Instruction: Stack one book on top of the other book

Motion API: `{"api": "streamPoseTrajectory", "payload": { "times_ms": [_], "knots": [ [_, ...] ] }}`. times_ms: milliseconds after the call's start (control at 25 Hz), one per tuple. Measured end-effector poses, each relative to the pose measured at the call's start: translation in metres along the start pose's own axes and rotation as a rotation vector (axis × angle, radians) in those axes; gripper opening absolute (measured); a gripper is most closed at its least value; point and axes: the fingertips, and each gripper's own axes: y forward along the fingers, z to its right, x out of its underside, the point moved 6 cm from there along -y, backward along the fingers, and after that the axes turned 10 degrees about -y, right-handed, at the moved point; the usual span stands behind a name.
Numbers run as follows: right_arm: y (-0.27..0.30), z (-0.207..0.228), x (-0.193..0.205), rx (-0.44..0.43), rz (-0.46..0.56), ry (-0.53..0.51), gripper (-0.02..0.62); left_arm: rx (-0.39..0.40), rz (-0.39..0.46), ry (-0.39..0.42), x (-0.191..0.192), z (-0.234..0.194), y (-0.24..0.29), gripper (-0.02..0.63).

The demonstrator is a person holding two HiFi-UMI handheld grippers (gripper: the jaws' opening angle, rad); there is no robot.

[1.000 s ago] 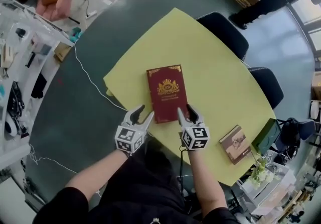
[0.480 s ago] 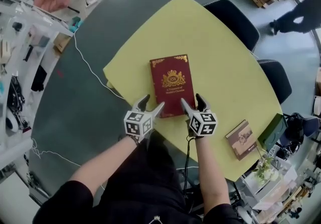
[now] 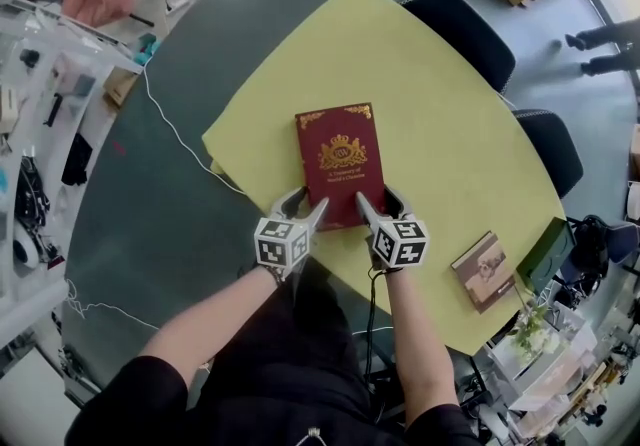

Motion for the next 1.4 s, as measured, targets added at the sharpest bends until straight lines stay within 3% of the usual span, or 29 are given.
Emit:
{"api": "streamPoseTrajectory", "payload": {
  "times_ms": [480, 880, 1400],
  "knots": [
    [-0.042, -0.019, -0.025, 0.064, 0.07, 0.059, 0.253, 0.04, 0.031, 0.121, -0.028, 0.032, -0.031, 0.236],
    [-0.124, -0.03, -0.036, 0.159, 0.134, 0.182, 0.252, 0.117, 0.008, 0.259, -0.043, 0.101, -0.065, 0.233],
    [-0.259, -0.056, -0.043, 0.354, 0.243, 0.35, 0.242, 0.316, -0.084, 0.442, -0.054, 0.21, -0.11, 0.23]
  ]
}}
